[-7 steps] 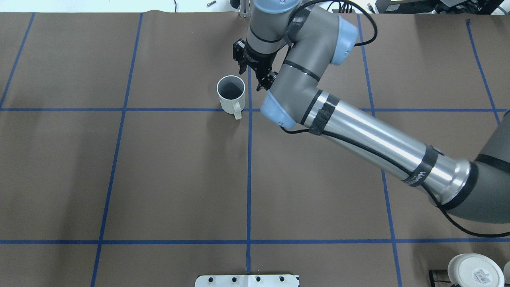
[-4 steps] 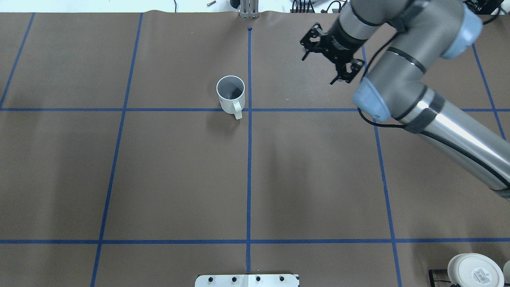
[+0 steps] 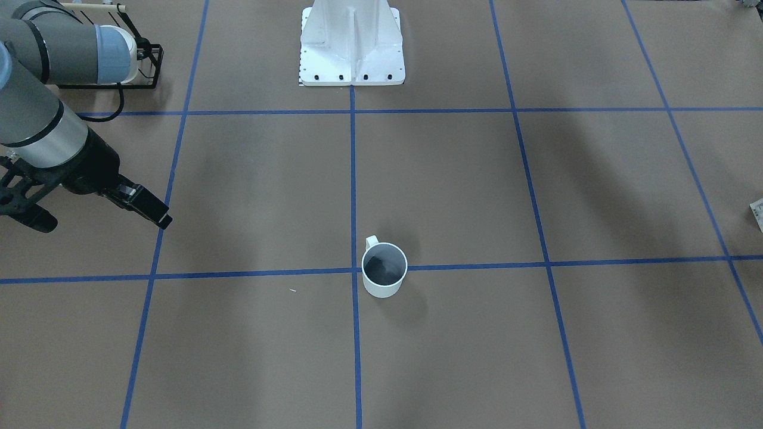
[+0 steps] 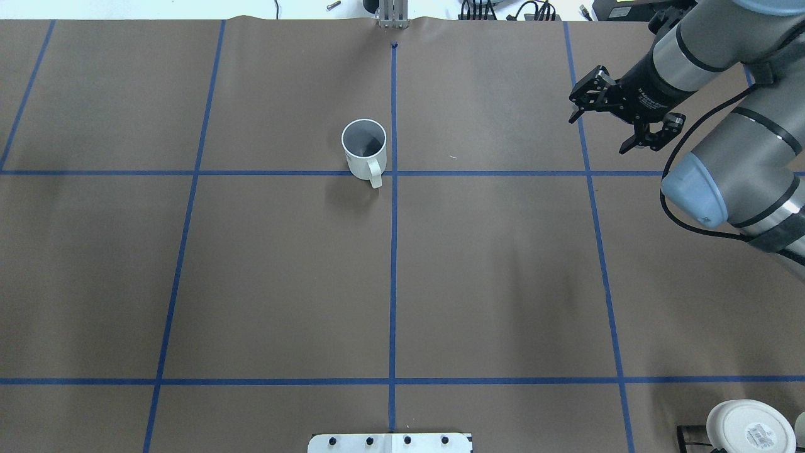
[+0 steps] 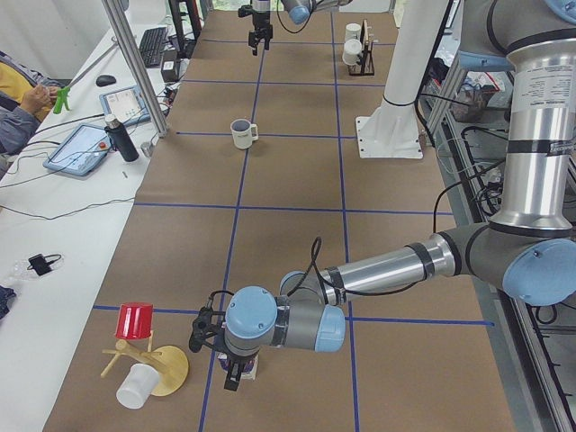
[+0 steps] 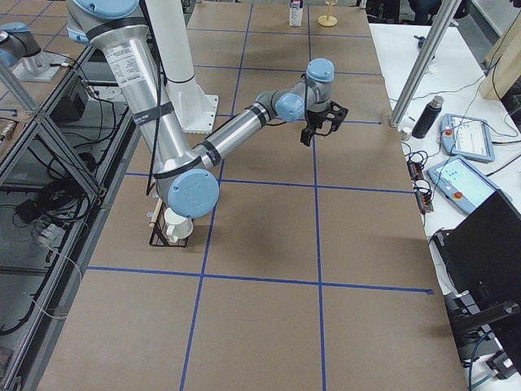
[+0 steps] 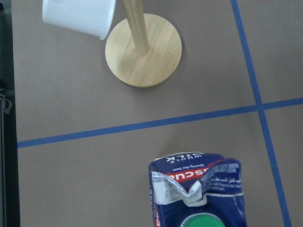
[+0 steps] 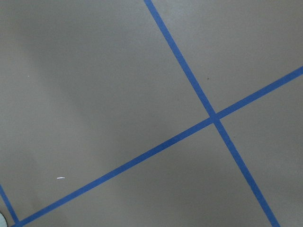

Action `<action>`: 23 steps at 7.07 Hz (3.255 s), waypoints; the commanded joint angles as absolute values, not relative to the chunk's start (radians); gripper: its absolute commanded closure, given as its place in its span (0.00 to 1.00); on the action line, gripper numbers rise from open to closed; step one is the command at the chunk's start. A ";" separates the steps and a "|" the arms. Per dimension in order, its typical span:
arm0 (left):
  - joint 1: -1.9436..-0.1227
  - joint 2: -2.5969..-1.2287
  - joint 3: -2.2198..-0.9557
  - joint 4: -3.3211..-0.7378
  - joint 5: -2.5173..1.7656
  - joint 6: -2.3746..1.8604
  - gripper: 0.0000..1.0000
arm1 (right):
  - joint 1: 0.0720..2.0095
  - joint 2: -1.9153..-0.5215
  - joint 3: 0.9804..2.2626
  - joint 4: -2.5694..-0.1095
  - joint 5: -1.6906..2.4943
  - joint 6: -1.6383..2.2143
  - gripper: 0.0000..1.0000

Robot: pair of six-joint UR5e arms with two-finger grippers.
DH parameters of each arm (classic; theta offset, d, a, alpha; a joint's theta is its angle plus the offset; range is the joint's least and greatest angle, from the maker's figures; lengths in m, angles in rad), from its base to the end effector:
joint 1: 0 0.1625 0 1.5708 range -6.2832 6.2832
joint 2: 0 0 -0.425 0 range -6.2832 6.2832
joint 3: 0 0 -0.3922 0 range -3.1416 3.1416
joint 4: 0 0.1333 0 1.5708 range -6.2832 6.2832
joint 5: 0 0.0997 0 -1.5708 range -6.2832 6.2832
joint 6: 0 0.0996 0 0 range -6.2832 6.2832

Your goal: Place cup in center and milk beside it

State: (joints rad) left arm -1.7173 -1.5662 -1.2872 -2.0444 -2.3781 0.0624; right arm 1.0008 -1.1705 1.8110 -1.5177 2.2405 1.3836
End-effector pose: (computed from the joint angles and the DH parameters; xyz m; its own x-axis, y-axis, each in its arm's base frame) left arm -0.1315 -0.4706 0.7483 0.7111 0.0914 -0.6972 0.0993 0.9685 0.2283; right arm -0.2672 -0.5493 0.3158 0.4907 0.4952 0.7170 -0.3609 0.8644 -0.3500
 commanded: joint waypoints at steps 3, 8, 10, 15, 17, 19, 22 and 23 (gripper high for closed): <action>-1.717 -1.578 -1.289 -2.077 -2.481 -0.032 0.02 | 0.991 -1.181 1.824 -1.520 2.237 1.381 0.00; -1.674 -1.568 -1.258 -2.172 -2.367 -0.078 0.02 | 0.989 -1.183 1.824 -1.520 2.237 1.381 0.00; -1.646 -1.568 -1.238 -2.181 -2.358 -0.077 0.02 | 0.988 -1.183 1.824 -1.520 2.237 1.381 0.00; -1.623 -1.598 -1.226 -2.174 -2.336 -0.159 1.00 | 1.229 -1.473 1.926 -1.563 2.313 0.907 0.00; -1.603 -1.653 -1.376 -1.985 -2.342 -0.199 1.00 | 1.339 -1.563 1.921 -1.589 2.327 0.639 0.00; -1.492 -1.785 -1.791 -1.448 -2.333 -0.320 1.00 | 1.361 -1.601 1.924 -1.588 2.327 0.575 0.00; -1.101 -2.145 -1.841 -1.313 -2.240 -0.830 1.00 | 1.361 -1.601 1.925 -1.585 2.326 0.574 0.00; -0.978 -2.310 -1.722 -1.318 -2.159 -0.980 1.00 | 1.361 -1.603 1.918 -1.583 2.322 0.562 0.00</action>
State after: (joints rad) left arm -1.1296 -2.1383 -1.8112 -1.3244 -2.2299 -0.7981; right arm 1.3603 -1.6019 1.9233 -1.5845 2.3252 0.5711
